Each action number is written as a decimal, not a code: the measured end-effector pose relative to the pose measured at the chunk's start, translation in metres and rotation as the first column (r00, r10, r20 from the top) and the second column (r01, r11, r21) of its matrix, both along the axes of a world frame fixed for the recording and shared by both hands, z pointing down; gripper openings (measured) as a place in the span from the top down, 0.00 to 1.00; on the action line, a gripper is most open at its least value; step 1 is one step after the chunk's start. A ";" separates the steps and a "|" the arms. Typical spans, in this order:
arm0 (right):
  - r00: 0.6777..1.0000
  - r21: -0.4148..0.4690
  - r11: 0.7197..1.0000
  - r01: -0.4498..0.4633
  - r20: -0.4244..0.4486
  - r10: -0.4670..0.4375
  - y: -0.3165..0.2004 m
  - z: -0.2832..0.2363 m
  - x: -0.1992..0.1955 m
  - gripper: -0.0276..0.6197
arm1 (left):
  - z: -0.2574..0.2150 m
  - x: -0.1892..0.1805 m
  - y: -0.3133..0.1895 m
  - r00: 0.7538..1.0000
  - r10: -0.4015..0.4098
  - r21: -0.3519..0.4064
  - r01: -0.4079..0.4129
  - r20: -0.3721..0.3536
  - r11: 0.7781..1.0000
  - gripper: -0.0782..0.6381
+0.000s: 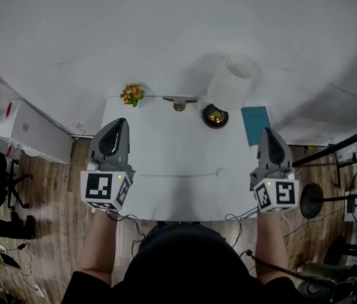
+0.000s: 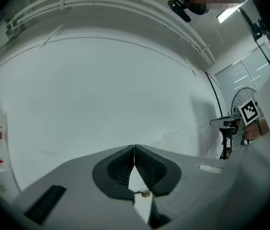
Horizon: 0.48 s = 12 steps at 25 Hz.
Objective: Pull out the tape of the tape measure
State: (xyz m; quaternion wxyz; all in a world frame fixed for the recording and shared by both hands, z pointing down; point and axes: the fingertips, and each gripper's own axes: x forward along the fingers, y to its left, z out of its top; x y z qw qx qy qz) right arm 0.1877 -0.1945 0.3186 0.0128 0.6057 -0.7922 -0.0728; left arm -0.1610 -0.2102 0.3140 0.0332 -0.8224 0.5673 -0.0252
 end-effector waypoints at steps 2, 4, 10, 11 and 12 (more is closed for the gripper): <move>1.000 0.001 1.000 -0.001 -0.002 0.001 -0.001 0.000 0.001 0.95 | 0.000 0.001 0.000 1.000 -0.001 0.000 0.001 0.001 1.000 0.88; 1.000 0.003 1.000 0.000 -0.007 0.000 -0.001 0.000 0.002 0.95 | -0.001 0.002 -0.001 1.000 -0.002 0.005 0.002 0.001 1.000 0.88; 1.000 0.000 1.000 0.008 -0.015 -0.008 -0.001 0.003 0.002 0.95 | 0.001 0.003 -0.001 1.000 -0.004 0.004 0.004 0.004 1.000 0.88; 1.000 -0.001 1.000 0.009 -0.015 -0.009 -0.001 0.004 0.002 0.95 | 0.002 0.003 -0.001 1.000 -0.004 0.003 0.004 0.004 1.000 0.88; 1.000 -0.001 1.000 0.010 -0.014 -0.010 -0.001 0.004 0.002 0.95 | 0.002 0.003 -0.001 1.000 -0.005 0.002 0.005 0.005 1.000 0.88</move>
